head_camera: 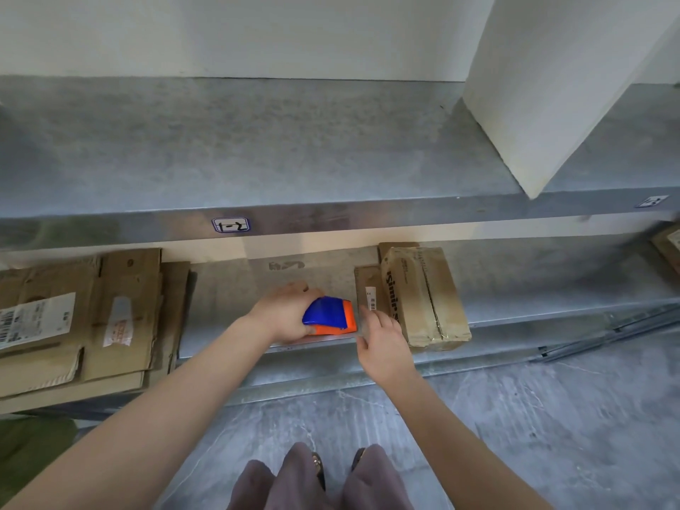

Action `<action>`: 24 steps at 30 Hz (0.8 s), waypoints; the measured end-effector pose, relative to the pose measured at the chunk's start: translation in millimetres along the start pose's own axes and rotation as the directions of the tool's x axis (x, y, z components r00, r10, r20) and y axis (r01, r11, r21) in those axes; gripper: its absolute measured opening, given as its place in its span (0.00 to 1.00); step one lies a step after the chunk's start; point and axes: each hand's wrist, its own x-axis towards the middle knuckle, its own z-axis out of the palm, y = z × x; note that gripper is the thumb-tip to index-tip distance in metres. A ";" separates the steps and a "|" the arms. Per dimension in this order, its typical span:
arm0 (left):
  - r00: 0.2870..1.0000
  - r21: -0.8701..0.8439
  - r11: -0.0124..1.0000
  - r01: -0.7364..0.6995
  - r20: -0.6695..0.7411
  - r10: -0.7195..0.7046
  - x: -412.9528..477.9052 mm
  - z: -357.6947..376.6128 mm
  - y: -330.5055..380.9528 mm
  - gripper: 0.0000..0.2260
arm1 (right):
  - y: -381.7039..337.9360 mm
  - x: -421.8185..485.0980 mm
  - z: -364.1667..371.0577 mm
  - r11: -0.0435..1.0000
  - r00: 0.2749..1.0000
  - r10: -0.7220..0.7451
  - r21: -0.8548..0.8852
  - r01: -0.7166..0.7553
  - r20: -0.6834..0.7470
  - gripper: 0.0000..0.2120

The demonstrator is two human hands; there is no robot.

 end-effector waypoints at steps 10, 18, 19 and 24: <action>0.999 -0.037 0.999 0.036 -0.025 -0.037 -15.6 2.2 3.0 0.27 | -0.2 -3.2 -1.4 0.998 0.998 -0.058 -0.003 0.058 -0.023 0.28; 0.997 -0.020 0.998 0.064 -0.032 -0.064 -25.3 2.1 8.2 0.29 | 4.3 -5.2 -8.1 0.998 0.998 -0.061 -0.016 0.060 -0.032 0.28; 0.997 -0.013 0.998 0.063 -0.041 -0.063 -25.8 1.3 9.1 0.29 | 5.0 -5.6 -9.8 0.998 0.997 -0.066 -0.020 0.065 -0.030 0.28; 0.993 0.047 0.999 0.022 -0.118 -0.016 -27.1 -3.0 23.0 0.29 | 8.6 -5.8 -28.1 0.969 0.977 -0.174 -0.196 0.147 -0.124 0.27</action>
